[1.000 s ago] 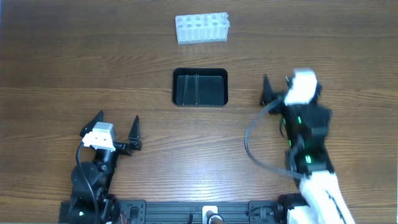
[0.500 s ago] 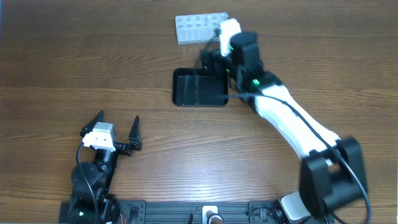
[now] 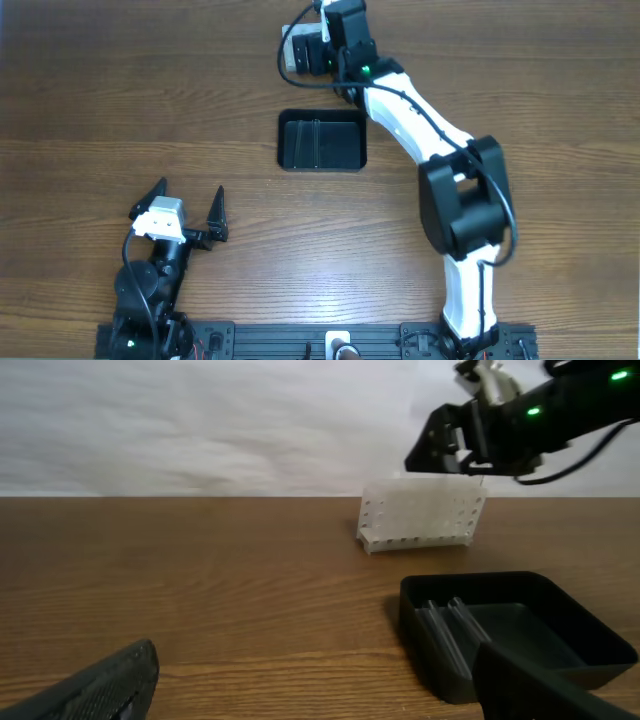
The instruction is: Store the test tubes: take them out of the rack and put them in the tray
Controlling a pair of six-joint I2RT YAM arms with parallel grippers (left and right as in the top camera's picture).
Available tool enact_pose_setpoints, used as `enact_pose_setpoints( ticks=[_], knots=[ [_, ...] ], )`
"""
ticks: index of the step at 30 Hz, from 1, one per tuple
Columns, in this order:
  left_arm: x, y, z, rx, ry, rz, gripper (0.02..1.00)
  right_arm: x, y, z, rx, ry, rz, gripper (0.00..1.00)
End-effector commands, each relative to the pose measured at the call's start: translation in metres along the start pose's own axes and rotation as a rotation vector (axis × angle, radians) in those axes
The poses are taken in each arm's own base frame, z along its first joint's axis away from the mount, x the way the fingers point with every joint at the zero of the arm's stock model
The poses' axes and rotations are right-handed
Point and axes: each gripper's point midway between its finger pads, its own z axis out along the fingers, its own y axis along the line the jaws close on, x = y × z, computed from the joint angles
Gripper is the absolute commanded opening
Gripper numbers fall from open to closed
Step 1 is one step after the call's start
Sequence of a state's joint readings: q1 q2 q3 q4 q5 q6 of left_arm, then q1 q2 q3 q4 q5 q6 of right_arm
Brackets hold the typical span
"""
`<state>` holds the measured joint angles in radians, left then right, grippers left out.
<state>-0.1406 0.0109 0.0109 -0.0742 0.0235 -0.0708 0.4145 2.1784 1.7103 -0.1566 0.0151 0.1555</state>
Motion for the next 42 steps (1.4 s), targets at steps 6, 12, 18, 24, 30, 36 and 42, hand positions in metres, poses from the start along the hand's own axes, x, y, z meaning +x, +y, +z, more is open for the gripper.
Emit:
enact_pose_setpoints(
  ticks=[6, 12, 18, 24, 30, 36, 42],
  knots=[
    [0.001, -0.001, 0.000, 0.007, 0.000, 0.011, 1.000, -0.015, -0.009, 0.032, 0.104, -0.055, -0.021, 0.921],
    [0.001, -0.001, 0.000, 0.007, 0.000, 0.011, 1.000, -0.013, -0.018, 0.031, 0.160, -0.050, -0.029, 0.759],
    [0.001, -0.001, 0.000, 0.007, 0.000, 0.011, 1.000, -0.011, -0.019, 0.030, 0.176, -0.043, -0.040, 0.656],
    [0.001, -0.001, 0.000, 0.007, 0.000, 0.011, 1.000, -0.009, -0.018, 0.030, 0.176, -0.037, -0.041, 0.500],
    [0.001, -0.001, 0.000, 0.007, 0.000, 0.011, 1.000, -0.009, -0.018, 0.031, 0.176, -0.035, -0.049, 0.415],
    [0.001, -0.001, 0.000, 0.007, 0.000, 0.011, 1.000, -0.008, -0.023, 0.030, 0.202, -0.032, -0.049, 0.323],
    [0.001, -0.001, 0.000, 0.007, 0.000, 0.011, 0.998, -0.008, -0.023, 0.030, 0.203, -0.032, -0.052, 0.264]
  ],
)
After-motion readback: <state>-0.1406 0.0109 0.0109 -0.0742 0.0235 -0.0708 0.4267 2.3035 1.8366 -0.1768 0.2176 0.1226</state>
